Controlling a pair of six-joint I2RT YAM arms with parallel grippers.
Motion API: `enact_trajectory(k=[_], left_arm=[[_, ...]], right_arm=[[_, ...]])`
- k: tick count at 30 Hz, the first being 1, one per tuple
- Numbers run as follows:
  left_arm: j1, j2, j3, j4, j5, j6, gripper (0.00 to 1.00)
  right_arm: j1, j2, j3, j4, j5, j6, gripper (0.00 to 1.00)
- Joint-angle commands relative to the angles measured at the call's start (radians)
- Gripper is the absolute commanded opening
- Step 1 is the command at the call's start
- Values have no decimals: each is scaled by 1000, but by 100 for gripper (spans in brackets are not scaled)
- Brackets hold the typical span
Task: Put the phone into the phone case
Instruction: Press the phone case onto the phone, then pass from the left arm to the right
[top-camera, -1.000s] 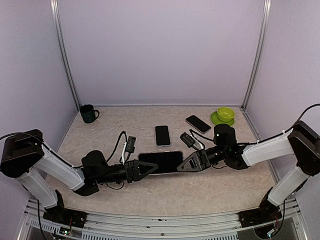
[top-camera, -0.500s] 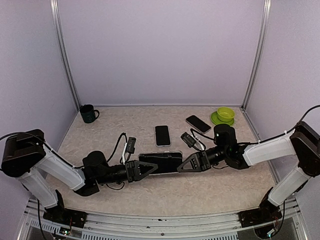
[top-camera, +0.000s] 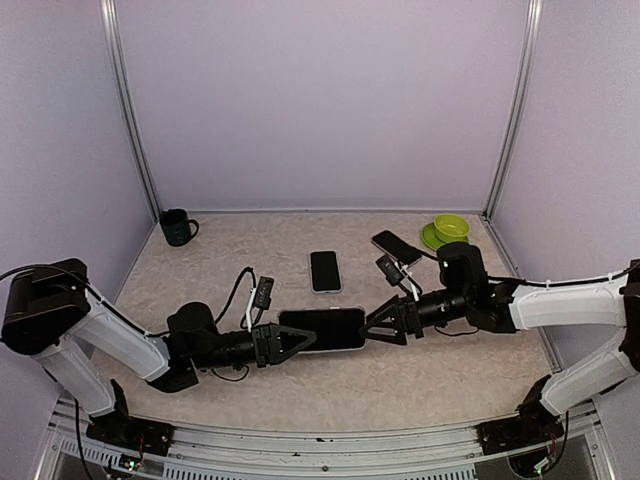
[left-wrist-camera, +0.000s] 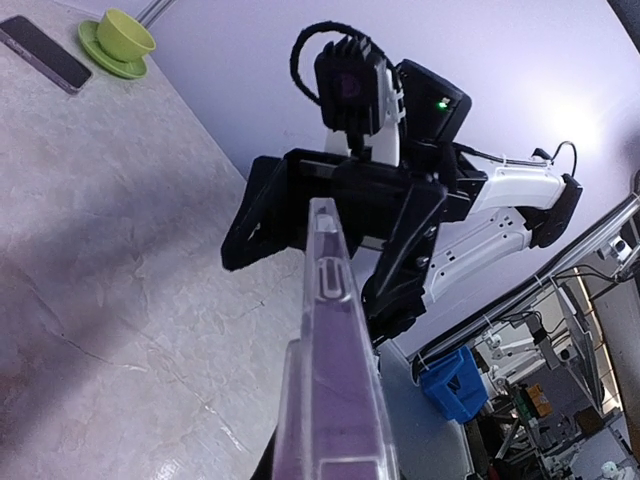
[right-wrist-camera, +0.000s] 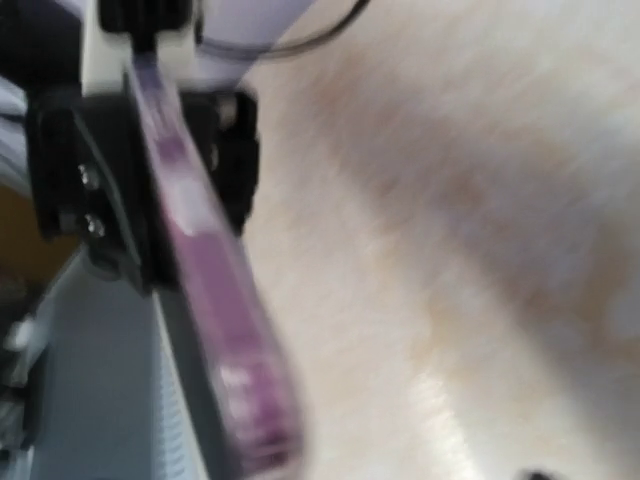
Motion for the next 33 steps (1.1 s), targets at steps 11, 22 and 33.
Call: enact_trajectory(k=[11,22,33], left_arm=[[-9,-71,83,-166,25,80,0],[-10,-79,132,-302,36,107,0],[-15,-66,168,-363,54,119,0]], right_arm=[[40,-252,-75,-30,342,-233,100],[256,-265,-26,-94,610,-486,100],[403,-140,66,-152,812,-639,100]])
